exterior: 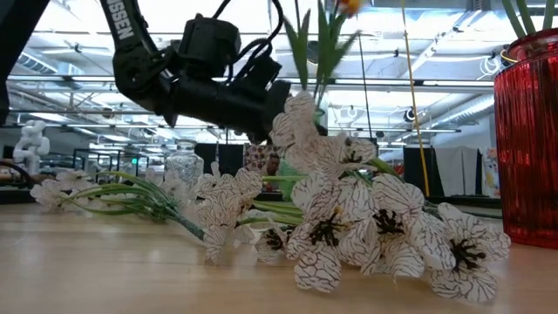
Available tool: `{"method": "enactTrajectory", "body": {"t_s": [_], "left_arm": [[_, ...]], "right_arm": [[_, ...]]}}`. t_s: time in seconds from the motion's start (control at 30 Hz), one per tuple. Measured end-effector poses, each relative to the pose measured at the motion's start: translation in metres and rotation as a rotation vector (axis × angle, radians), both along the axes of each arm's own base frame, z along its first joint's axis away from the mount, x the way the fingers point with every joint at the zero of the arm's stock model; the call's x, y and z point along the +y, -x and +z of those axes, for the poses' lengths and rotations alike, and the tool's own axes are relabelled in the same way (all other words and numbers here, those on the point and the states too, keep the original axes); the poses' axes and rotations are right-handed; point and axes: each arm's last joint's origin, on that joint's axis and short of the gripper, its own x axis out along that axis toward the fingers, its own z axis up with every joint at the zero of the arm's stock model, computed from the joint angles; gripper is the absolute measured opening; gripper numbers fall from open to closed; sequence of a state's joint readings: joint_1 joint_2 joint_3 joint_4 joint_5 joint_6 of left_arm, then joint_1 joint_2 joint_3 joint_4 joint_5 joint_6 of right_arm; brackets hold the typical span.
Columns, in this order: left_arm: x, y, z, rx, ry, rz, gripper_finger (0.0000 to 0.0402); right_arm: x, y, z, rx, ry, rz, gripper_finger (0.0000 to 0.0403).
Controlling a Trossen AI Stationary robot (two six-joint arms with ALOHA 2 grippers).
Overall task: Sort flowers into vase by color
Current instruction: Adjust the green vase
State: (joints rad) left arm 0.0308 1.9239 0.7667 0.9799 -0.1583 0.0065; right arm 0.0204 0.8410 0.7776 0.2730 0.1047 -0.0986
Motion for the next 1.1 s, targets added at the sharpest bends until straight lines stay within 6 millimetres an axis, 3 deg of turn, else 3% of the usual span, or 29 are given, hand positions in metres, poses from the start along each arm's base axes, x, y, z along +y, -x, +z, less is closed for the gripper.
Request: {"method": "enactTrajectory", "body": {"t_s": [0.33, 1.1], "left_arm": [[0.003, 0.012, -0.008, 0.011, 0.001, 0.013, 0.0191], [0.004, 0.013, -0.01, 0.039, -0.012, 0.039, 0.0192]], "right_arm": [[0.0, 0.0, 0.0, 0.001, 0.0, 0.0, 0.0151], [0.0, 0.0, 0.0, 0.001, 0.0, 0.0, 0.0151]]}}
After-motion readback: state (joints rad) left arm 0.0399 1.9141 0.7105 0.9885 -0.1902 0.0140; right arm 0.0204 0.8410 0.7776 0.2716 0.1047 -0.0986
